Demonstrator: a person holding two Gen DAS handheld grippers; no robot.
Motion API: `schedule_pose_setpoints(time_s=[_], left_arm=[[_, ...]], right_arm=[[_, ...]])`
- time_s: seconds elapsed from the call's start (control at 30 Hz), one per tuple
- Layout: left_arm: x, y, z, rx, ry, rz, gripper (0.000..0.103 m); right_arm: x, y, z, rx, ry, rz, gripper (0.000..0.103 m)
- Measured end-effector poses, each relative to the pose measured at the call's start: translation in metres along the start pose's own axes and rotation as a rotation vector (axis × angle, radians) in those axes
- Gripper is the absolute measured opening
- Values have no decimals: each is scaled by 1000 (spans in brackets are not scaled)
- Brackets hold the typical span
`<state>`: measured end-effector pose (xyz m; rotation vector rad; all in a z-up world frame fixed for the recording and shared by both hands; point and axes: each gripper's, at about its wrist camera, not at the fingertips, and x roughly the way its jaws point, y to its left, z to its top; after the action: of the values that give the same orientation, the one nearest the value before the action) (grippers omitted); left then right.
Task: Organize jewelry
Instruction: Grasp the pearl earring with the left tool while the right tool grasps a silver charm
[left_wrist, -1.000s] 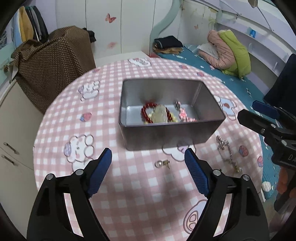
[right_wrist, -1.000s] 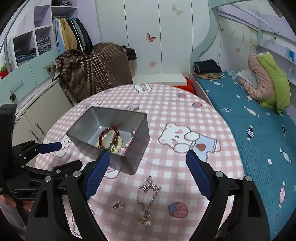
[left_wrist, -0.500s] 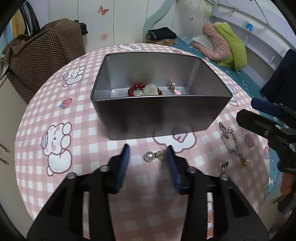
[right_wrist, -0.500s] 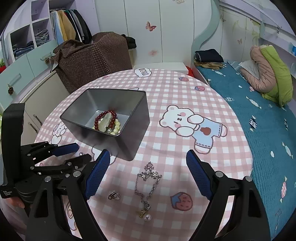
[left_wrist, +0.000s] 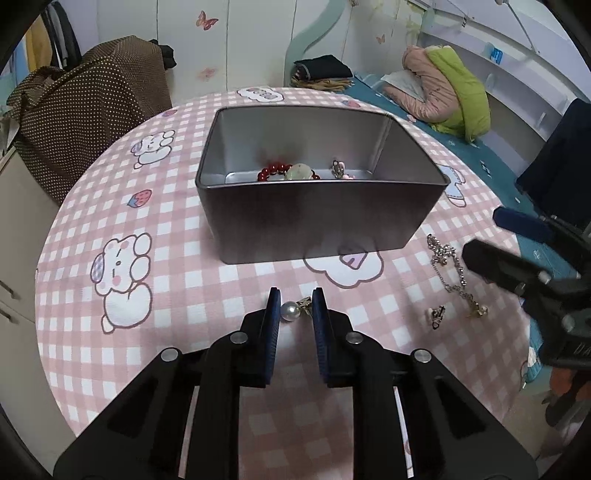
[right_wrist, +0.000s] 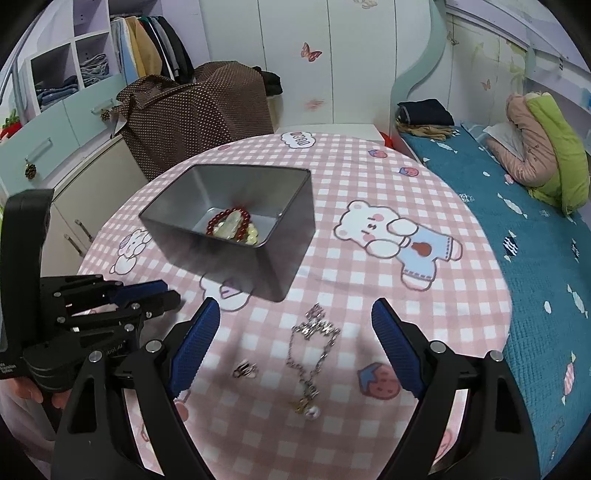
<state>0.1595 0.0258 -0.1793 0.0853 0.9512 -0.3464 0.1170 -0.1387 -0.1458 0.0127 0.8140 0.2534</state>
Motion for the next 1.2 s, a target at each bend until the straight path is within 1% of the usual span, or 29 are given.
schedule_pose_setpoints(time_s=[0.1, 0.2, 0.27, 0.3, 0.37, 0.43, 0.5, 0.57, 0.67, 0.73, 0.97, 1.03, 1.2], left_arm=[[-7, 0, -2, -3, -12, 8, 17], [-13, 0, -6, -12, -20, 17, 17], [-16, 1, -8, -21, -22, 21, 17], [-18, 2, -10, -25, -23, 22, 17], [-20, 2, -13, -33, -25, 31, 17], [-23, 3, -16, -38, -27, 29, 17], [-25, 3, -18, -43, -27, 30, 17], [-27, 3, -21, -47, -27, 31, 17], [-28, 1, -23, -49, -26, 27, 17], [-29, 1, -24, -50, -28, 26, 17], [-35, -2, -28, -53, -36, 21, 17], [-37, -3, -29, -51, -40, 21, 17], [-44, -5, -27, -46, -61, 14, 17]], right_arm=[[3, 6, -8, -14, 21, 26, 80], [9, 15, -18, -41, 50, 55, 74], [15, 18, -23, -43, 68, 67, 65], [17, 19, -24, -44, 76, 73, 63], [22, 21, -27, -49, 92, 78, 50], [23, 24, -30, -63, 90, 86, 44], [24, 25, -31, -78, 81, 74, 38], [24, 27, -32, -96, 79, 64, 25], [23, 27, -34, -108, 82, 69, 17], [22, 26, -35, -109, 82, 69, 14], [17, 27, -39, -104, 82, 70, 14], [13, 27, -38, -101, 71, 79, 14], [5, 26, -31, -98, 44, 69, 14]])
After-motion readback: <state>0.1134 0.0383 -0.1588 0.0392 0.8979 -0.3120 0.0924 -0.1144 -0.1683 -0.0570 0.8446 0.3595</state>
